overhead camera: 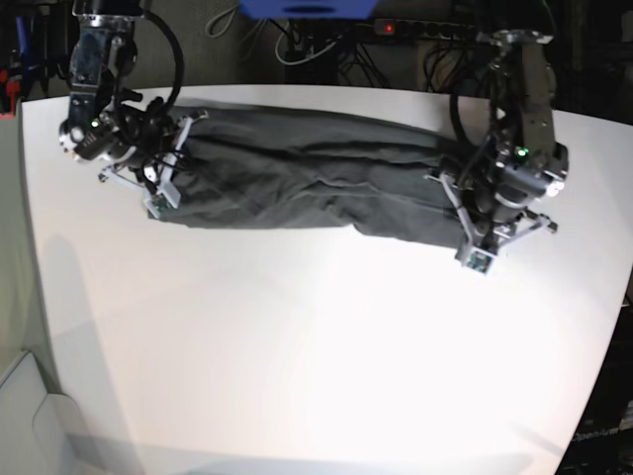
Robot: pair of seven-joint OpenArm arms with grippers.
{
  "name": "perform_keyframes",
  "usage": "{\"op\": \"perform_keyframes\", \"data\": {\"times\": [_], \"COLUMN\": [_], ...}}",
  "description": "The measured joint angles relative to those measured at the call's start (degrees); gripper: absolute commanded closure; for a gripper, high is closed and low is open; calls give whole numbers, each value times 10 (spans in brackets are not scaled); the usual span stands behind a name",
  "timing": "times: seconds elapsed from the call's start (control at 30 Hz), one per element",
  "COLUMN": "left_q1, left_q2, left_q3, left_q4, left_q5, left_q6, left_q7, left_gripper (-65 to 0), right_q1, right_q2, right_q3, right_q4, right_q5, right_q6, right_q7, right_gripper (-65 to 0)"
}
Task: Layout the t-shirt on the table in an organized manner, then fold the t-shirt properly
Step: 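Grasp both ends of the folded strip with both grippers, then fold the strip end with the left gripper toward the right gripper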
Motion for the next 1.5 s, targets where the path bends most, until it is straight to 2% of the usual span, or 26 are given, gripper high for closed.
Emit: {"op": "perform_keyframes", "data": {"times": [0.17,0.37,0.6,0.83,1.5], "left_q1": [2,2,6,27,26], "left_q2": [56,81,107,116,132], "left_q3": [63,131,171,200,202], "left_q4": [-1,-1,-1,-28,-62], "left_q5": [94,124,142,140,143], "left_q6": [-4,-1,1,1,1], "left_q7": [1,2,2,-1,-3], "left_gripper": [-1,-1,-1,-1,-1], "right_q1": [3,5,5,5,5], "right_q2": [4,5,5,5,5], "right_q3": [-1,-1,-1,-1,-1], "right_q4": [-1,-2,-2,-2,-2], "right_q5": [4,4,4,4,4], "right_q6": [0,0,0,0,2], "right_q7": [-3,-3,-3,-3,-1], "right_gripper": [-22,-22,-22,-22,-23]}}
